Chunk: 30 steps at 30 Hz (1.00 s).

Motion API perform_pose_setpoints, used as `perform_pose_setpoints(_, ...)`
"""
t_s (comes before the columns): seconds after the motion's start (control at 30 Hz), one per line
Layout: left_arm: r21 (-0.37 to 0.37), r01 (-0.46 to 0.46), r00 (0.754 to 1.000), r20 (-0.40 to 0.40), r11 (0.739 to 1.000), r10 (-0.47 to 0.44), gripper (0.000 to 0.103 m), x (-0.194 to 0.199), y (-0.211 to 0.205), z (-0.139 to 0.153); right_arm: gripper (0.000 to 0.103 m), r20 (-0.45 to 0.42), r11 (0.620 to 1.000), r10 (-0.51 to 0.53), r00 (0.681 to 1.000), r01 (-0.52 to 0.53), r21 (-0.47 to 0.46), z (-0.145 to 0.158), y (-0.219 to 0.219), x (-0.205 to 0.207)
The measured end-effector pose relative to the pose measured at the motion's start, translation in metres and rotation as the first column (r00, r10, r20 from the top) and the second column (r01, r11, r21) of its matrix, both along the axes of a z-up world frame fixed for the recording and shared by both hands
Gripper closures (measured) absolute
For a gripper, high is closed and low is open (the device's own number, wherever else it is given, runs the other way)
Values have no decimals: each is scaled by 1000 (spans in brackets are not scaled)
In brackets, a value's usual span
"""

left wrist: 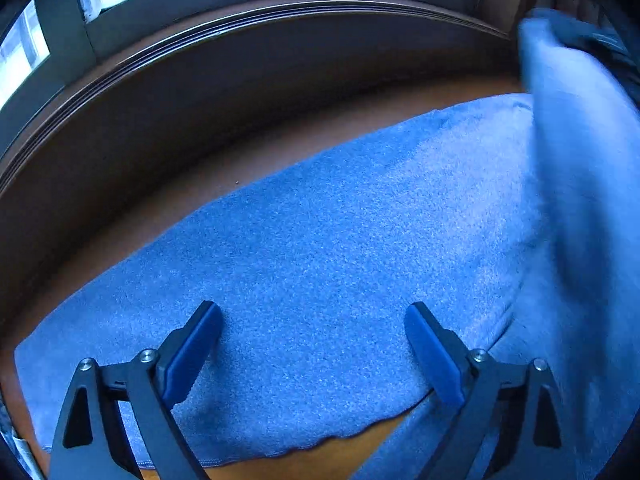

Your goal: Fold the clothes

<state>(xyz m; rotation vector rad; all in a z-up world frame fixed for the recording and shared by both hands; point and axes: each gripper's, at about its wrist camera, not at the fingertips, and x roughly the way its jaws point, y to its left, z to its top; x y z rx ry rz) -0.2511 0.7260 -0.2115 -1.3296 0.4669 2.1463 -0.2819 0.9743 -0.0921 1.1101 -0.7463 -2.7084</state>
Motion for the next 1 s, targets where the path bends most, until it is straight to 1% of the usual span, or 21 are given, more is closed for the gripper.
perform_pose_setpoints(0.07,2,-4,1000,0,1000,4,6,1,2,-1,100,69,1000,24,997,-23,-14,-25,3,-17)
perform_pose_setpoints(0.13,3,-5,1000,-1,1000,5,6,3,3,-2,100,115,999,30,993,-27,-30,-46,1,-28)
perform_pose_setpoints(0.23,6,-4,1000,-3,1000,4,4,4,5,-3,100,161,999,35,986,-33,-20,-67,-4,-36)
perform_pose_setpoints(0.3,9,-4,1000,-7,1000,4,1,4,7,-4,99,196,999,37,980,-37,-4,-76,-4,-39)
perform_pose_setpoints(0.5,19,-9,1000,-19,1000,9,1,5,12,-7,99,206,998,15,978,-2,-62,-83,4,-35)
perform_pose_setpoints(0.57,16,-8,1000,-17,1000,9,1,5,14,-7,97,232,998,1,973,14,-60,-78,5,-30)
perform_pose_setpoints(0.6,9,-10,1000,-13,1000,10,1,4,14,-7,96,222,999,-8,975,20,-50,-71,6,-23)
perform_pose_setpoints(0.63,1,-25,999,-30,1000,25,1,4,10,-4,93,204,999,-16,979,25,-40,-62,6,-15)
perform_pose_setpoints(0.67,-7,-40,998,-46,999,40,1,3,6,-1,87,186,999,-23,982,29,-30,-53,7,-6)
perform_pose_setpoints(0.7,-16,-56,997,-63,998,55,1,2,2,2,71,166,999,-27,986,31,-21,-44,8,4)
perform_pose_setpoints(0.77,-26,-101,990,-97,995,98,1,0,-12,9,51,116,999,-50,992,49,16,-26,12,31)
perform_pose_setpoints(0.83,-28,-174,980,-101,984,171,1,-8,-37,13,50,70,991,-102,992,95,96,-12,18,59)
perform_pose_setpoints(0.9,-44,-237,968,-96,970,232,1,-17,-55,10,50,47,959,-217,975,204,199,-10,35,87)
perform_pose_setpoints(0.93,-60,-279,957,-104,958,272,1,-22,-65,7,50,69,947,-269,961,251,200,-17,47,97)
perform_pose_setpoints(1.0,-80,-339,937,-119,937,329,1,-29,-78,0,50,134,923,-365,921,339,182,-35,74,114)
